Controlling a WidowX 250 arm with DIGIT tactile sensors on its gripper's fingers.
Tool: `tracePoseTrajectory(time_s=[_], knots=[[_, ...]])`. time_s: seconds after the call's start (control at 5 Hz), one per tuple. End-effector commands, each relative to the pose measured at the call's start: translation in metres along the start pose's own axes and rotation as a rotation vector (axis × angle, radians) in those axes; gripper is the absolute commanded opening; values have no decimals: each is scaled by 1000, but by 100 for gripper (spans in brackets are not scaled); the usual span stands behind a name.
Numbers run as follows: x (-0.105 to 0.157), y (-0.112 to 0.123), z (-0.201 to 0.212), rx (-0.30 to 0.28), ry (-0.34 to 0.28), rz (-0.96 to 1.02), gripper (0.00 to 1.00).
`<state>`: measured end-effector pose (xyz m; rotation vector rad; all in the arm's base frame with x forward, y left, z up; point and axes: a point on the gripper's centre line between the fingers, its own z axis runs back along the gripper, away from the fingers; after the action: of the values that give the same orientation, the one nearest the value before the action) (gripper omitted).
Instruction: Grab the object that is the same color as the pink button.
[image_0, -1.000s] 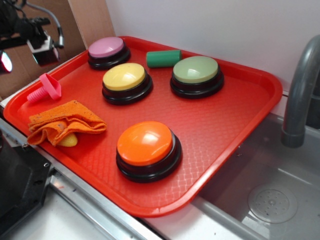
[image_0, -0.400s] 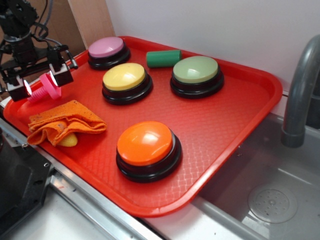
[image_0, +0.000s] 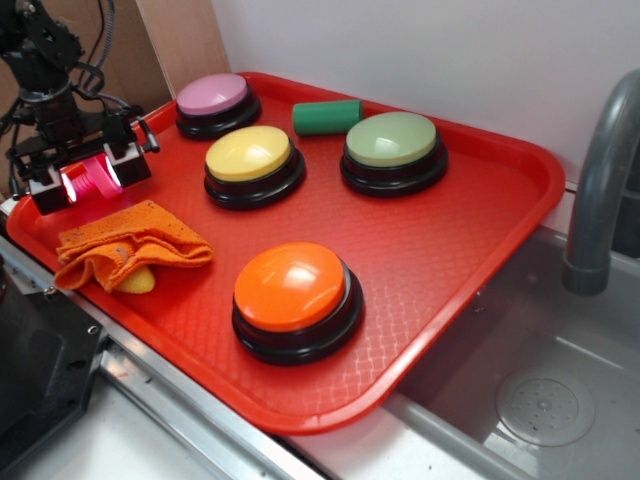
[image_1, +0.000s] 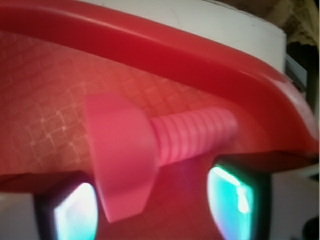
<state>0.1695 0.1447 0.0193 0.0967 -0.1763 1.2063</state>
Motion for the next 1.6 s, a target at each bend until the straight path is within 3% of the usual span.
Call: tracePoseTrajectory(time_s=[0.0,0.4,0.6,1.0,1.2,1.4], knots=[[5,-1,3,-129,-19,-194,0],[5,-5,18,-92,-15,-340,0],[-1,-12,42,-113,-4,-481,0],[-57,-48,114,-193,82,-926,0],[-90,-59,134,-258,128,-1031,0],[-104,-60,136,-279,147,-1045,0]])
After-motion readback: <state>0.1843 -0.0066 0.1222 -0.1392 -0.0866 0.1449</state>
